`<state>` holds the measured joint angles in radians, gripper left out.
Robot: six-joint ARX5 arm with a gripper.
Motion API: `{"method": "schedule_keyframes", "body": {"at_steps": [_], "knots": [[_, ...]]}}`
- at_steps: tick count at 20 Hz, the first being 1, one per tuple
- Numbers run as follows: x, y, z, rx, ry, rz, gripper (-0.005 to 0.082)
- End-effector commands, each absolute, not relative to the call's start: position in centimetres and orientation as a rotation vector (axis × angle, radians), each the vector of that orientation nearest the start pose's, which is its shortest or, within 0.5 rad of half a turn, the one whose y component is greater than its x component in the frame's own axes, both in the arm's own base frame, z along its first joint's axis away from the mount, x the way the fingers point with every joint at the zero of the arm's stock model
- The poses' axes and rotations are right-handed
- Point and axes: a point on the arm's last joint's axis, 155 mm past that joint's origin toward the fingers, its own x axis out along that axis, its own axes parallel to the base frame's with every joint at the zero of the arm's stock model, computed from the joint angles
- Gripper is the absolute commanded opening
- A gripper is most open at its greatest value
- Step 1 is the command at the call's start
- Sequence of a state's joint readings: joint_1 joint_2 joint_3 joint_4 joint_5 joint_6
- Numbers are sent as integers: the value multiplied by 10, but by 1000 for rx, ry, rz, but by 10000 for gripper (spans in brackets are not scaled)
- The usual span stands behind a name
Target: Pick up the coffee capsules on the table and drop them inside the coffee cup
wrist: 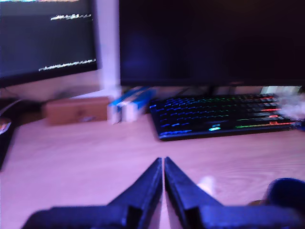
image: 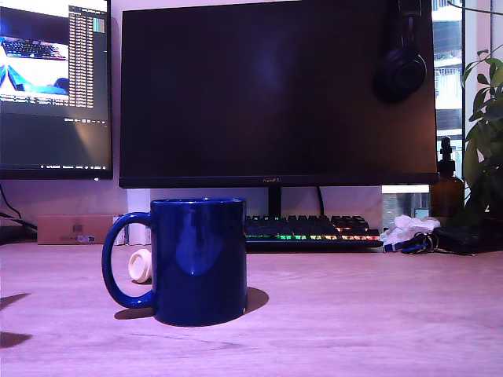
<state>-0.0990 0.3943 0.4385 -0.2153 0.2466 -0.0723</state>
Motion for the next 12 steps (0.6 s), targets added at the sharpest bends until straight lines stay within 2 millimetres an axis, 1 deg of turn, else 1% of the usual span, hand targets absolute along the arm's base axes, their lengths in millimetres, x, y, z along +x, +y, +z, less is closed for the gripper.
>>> {"method": "schedule_keyframes", "body": {"at_steps": [1,4,6,9,11,12], "knots": [[256,-75,232,-62,175,-365,-21],[260,-92,221,-57,220,-461,-21],[268,-98,217,-52,234,-490,-21],[276,-110,219,-31,210,-561,-21],[280,-115,217,-19,207,-588,-21],[282,-117,213,-20,222,-597,-21]]}}
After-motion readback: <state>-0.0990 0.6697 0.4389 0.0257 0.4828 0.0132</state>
